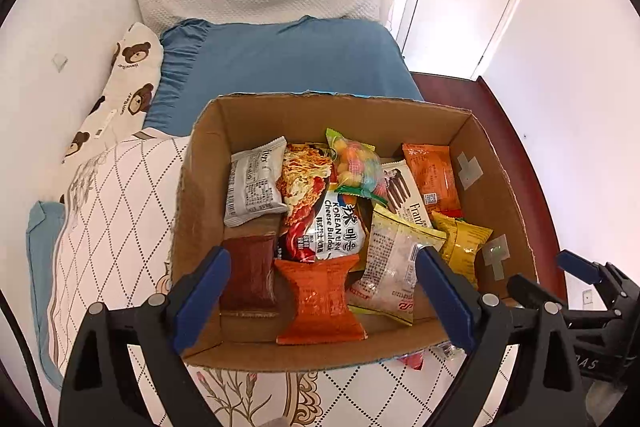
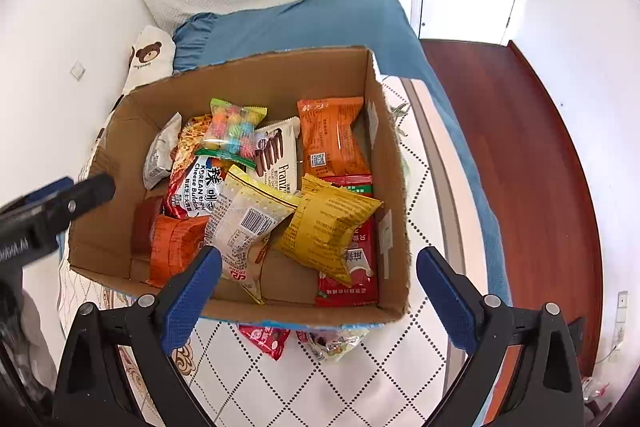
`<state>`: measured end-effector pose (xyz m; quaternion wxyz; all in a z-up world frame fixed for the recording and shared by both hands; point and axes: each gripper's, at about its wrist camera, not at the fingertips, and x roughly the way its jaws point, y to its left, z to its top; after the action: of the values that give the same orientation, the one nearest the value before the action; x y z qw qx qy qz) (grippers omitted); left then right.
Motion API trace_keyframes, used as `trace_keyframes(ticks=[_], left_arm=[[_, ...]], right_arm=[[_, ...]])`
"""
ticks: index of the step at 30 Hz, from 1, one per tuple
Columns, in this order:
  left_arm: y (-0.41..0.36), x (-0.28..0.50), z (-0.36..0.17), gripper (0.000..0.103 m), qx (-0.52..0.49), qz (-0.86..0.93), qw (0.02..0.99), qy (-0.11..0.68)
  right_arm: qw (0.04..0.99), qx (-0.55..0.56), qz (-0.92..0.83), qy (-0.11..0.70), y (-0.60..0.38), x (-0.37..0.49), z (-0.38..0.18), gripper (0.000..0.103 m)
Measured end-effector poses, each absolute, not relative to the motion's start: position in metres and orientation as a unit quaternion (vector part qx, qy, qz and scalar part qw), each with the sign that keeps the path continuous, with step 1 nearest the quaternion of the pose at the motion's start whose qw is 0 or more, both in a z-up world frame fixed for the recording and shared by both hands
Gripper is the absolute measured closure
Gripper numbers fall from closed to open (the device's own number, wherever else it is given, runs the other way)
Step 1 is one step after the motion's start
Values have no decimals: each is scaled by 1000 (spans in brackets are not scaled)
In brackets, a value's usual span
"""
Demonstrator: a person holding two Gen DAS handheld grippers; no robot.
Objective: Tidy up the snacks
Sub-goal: 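Release both bags into the box and pull both tools back, then lower the left tool onto the red triangle packet while the right tool reaches the white-green packet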
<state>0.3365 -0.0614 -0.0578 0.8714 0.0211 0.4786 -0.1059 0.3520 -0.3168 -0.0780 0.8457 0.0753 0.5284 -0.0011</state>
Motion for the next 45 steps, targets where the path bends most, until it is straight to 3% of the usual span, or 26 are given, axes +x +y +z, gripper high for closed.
trace_keyframes(ticks=[16,19,29,42,44,45], left_arm=[[-36,242,-50,8,7,-57,901,430],[-41,230,-77,8,13,-59,884,464],[-63,217,-176,8,39,-46,822,567],[-81,217,-176,8,34,-42,815,578],[-82,217,-170,8,33,-37,820,571],[-84,219,-168,8,35,-33,823,567]], right_arm=[[867,90,29,489,-294,283,-54,3],[847,95,34,522,-296,269,-81,3],[733,100,9,672,-308,229,-250,0],[711,140,4,689,-311,246,-277,0],[741,149,13,655,-319,249,-252,21],[763,151,23,628,-322,250,-237,25]])
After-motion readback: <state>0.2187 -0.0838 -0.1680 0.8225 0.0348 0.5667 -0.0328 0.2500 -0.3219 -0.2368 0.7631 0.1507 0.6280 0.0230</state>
